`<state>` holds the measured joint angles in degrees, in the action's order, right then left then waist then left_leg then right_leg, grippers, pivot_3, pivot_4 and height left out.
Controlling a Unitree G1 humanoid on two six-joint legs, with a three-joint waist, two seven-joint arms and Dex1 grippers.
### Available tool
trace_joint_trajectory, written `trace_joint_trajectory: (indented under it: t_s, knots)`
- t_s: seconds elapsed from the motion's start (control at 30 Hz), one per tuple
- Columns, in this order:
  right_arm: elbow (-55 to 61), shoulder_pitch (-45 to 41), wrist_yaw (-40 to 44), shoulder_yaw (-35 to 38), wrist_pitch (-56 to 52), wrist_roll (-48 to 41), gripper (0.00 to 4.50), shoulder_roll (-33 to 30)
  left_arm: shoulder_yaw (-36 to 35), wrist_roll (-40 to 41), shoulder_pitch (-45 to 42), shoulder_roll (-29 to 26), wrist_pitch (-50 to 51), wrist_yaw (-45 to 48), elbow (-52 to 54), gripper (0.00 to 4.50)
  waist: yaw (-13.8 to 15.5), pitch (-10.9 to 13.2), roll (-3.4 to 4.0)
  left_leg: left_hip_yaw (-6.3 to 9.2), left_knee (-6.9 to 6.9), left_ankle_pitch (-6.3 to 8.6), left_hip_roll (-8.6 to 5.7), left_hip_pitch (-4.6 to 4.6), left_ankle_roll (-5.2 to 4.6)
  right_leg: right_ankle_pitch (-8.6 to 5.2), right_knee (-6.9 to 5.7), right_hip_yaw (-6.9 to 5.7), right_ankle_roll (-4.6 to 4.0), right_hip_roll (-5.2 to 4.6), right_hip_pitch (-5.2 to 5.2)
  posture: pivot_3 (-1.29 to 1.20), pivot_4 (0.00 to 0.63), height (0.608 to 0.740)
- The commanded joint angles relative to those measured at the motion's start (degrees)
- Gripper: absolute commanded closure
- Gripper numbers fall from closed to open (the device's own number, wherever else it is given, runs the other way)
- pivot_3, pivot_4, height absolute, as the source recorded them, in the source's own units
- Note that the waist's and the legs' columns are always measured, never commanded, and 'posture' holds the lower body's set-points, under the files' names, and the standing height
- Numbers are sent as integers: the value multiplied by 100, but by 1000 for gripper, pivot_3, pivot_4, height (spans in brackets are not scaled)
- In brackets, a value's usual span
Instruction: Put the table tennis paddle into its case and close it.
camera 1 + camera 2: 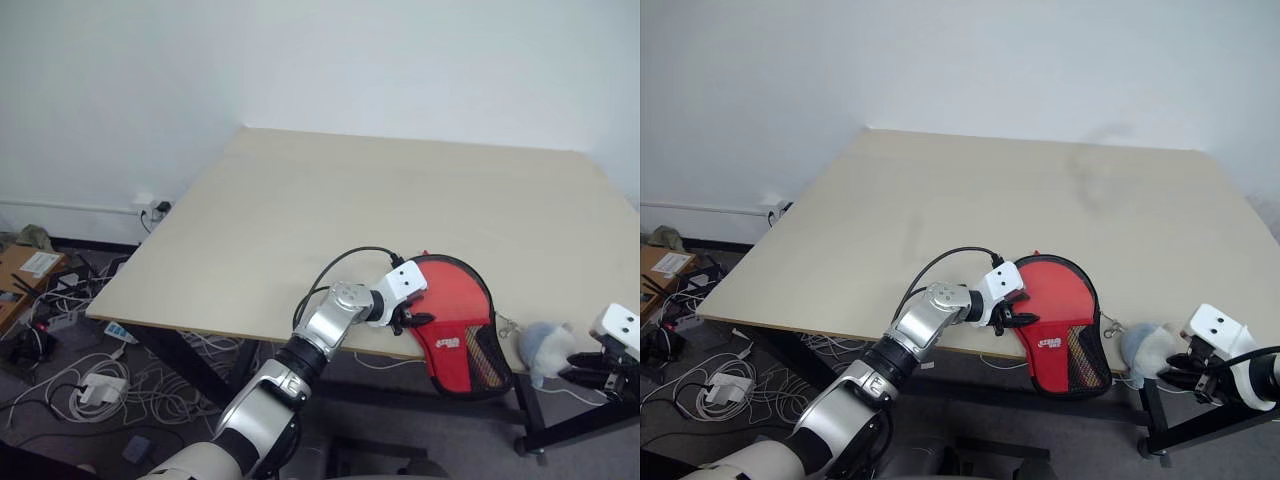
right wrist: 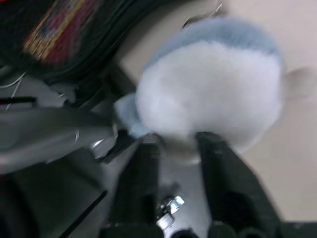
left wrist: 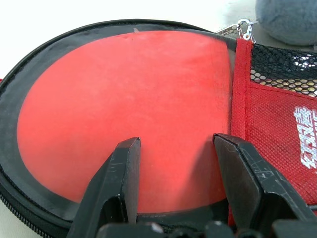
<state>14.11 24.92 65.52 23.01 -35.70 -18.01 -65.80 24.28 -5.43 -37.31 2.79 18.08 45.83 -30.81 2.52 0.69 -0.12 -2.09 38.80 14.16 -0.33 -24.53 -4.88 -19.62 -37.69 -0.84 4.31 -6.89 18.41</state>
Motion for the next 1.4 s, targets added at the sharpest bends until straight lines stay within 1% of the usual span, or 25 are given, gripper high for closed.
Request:
trace_joint_trajectory:
  t_s: [0.03, 0.13, 0.27, 0.4, 0.5, 0.6, 0.67, 0.73, 0.83, 0.93, 1.1, 1.23, 1.3, 1.4]
  knots:
    - [152, -20, 87, 370, 41, -28, 1692, -10, 137, -91, 31, -38, 48, 25, -207, 2045, -10, -1, 1, 0, 0, 0, 0, 1, 0, 0, 0, 0, 0, 0, 0, 0, 0, 715]
    - [165, -345, -67, 468, -158, -234, 656, 118, 109, -71, 0, -21, 52, 25, -218, 2045, -23, -1, 0, 0, 1, 0, 0, 2, -1, 0, 0, 1, 0, 0, 0, 0, 0, 715]
    - [60, -929, -373, 556, -449, -412, 656, 278, 115, -85, 16, -39, 24, 34, -218, 2045, -28, -2, 4, -1, 2, 0, 0, 1, 0, 0, 0, 2, 1, -1, 1, 0, 0, 715]
    - [-61, -1721, -810, 318, -875, -584, 656, 473, 124, -89, 25, -63, 19, 54, -211, 2045, -28, -3, 4, -1, 2, 0, 0, 1, 0, 0, 0, 2, 0, -1, 2, 0, 0, 715]
    - [-135, -1932, -887, -187, -1021, -521, 656, 564, 123, -81, 15, -52, 39, 60, -201, 2045, -25, -6, 5, 0, 2, 0, 0, 1, 1, 0, -1, 1, 1, -2, 2, 0, 0, 715]
    - [-384, -1962, -1023, -889, -923, -93, 656, 501, 128, -83, 9, -42, 44, 62, -189, 2045, -28, -13, 11, 0, 2, 0, 0, 0, 0, 0, -1, 2, 0, -2, 2, 0, 0, 715]
    - [-621, -2106, -1052, -1273, -1013, 31, 656, 486, 130, -92, 5, -46, 26, 55, -190, 2045, -33, -16, 15, -3, 2, 0, -1, 0, 0, 0, -2, 3, 0, -3, 3, 0, 0, 715]
    - [-799, -2265, -1105, -1457, -1075, 97, 656, 480, 116, -93, 4, -52, 24, 38, -194, 2045, -44, -17, 16, -3, 2, 0, -1, 2, 0, 0, -3, 3, 0, -3, 3, 0, 0, 715]
    - [-904, -2417, -1110, -1484, -1002, 106, 656, 514, 99, -92, 23, -69, 35, 11, -177, 2045, -41, -18, 13, 1, 3, 0, -1, 2, 0, 0, -3, 0, 0, -1, 2, 0, 0, 715]
    - [-854, -2406, -1063, -1374, -754, 37, 1208, 552, 115, -96, 88, -102, 56, 11, -113, 2045, -45, -18, 13, -1, 3, 0, -2, 1, 0, 0, -2, 1, 0, -2, 2, 0, 0, 715]
    - [-686, -1964, -945, -1349, -150, 247, 2902, 349, 140, -111, 158, -130, 94, -7, -45, 2045, -45, -19, 12, -1, 3, 0, -1, 1, 0, 0, -3, 0, 1, -1, 1, 0, 0, 715]
    - [-488, -1462, -671, -1203, 231, 393, 3953, 23, 131, -95, 164, -120, 112, -26, -48, 2045, -37, -19, 12, 0, 4, 0, -2, 1, -1, 1, -4, -1, 1, 0, 0, 0, 0, 715]
    - [-407, -1195, -526, -1127, 425, 454, 4193, -136, 133, -92, 168, -112, 120, -30, -41, 2045, -24, -18, 11, -1, 5, 1, -3, 1, -3, 1, -3, -1, 1, 0, -1, 0, 0, 715]
    - [-292, -960, -295, -872, 543, 321, 4257, -258, 140, -87, 179, -99, 136, -29, -25, 2045, 3, -16, 8, 0, 7, 3, -4, 1, -7, 1, -3, -1, 1, 0, -3, 0, 0, 715]
